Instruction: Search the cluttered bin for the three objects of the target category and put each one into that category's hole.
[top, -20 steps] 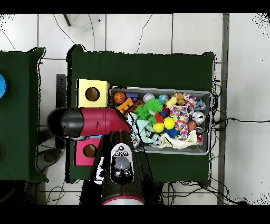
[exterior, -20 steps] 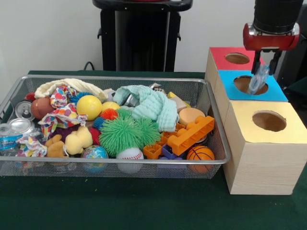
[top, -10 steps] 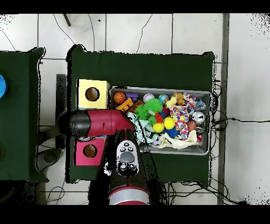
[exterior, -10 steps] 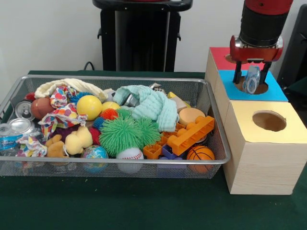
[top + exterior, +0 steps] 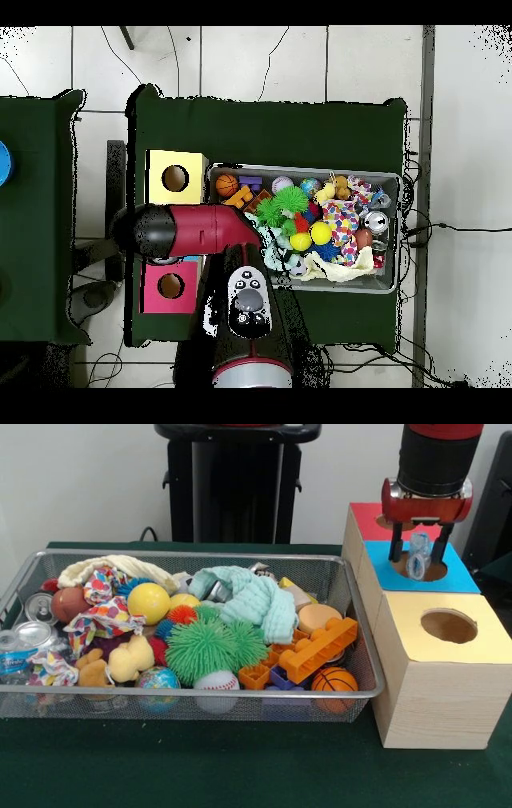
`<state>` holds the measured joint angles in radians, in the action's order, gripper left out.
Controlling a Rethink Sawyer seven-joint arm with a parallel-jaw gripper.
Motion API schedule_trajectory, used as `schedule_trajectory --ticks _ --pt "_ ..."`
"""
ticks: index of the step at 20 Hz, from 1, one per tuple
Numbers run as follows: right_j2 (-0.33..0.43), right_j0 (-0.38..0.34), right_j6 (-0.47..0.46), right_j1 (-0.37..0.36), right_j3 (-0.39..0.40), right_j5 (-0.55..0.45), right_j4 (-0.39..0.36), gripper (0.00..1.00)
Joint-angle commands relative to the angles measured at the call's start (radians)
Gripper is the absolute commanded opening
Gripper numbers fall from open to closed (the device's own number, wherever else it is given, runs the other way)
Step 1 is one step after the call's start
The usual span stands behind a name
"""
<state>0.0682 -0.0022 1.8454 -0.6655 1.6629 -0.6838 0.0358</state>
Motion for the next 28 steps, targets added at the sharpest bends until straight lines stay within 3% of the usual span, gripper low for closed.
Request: schedule_trajectory --ticks 1,9,18,19,22,24,28 --pt "0.036 -0.016 -0.003 -0.024 0.067 -0.084 -0.067 1.00" --pt "0.032 0.005 0.027 -0.074 0.046 -0.184 -0.046 1.00" --pt "0.036 -0.004 0.033 -0.090 0.047 -0.199 -0.041 1.00" --pt "0.045 -0.010 0.030 -0.090 0.049 -0.175 -0.037 0.00" --pt "0.046 -0.022 0.060 -0.098 0.086 -0.090 -0.013 0.00" --pt "0.068 -0.034 -0.012 -0.085 0.071 -0.105 -0.046 0.00" --pt "0.067 -0.037 -0.005 -0.080 0.076 -0.094 -0.046 0.00"
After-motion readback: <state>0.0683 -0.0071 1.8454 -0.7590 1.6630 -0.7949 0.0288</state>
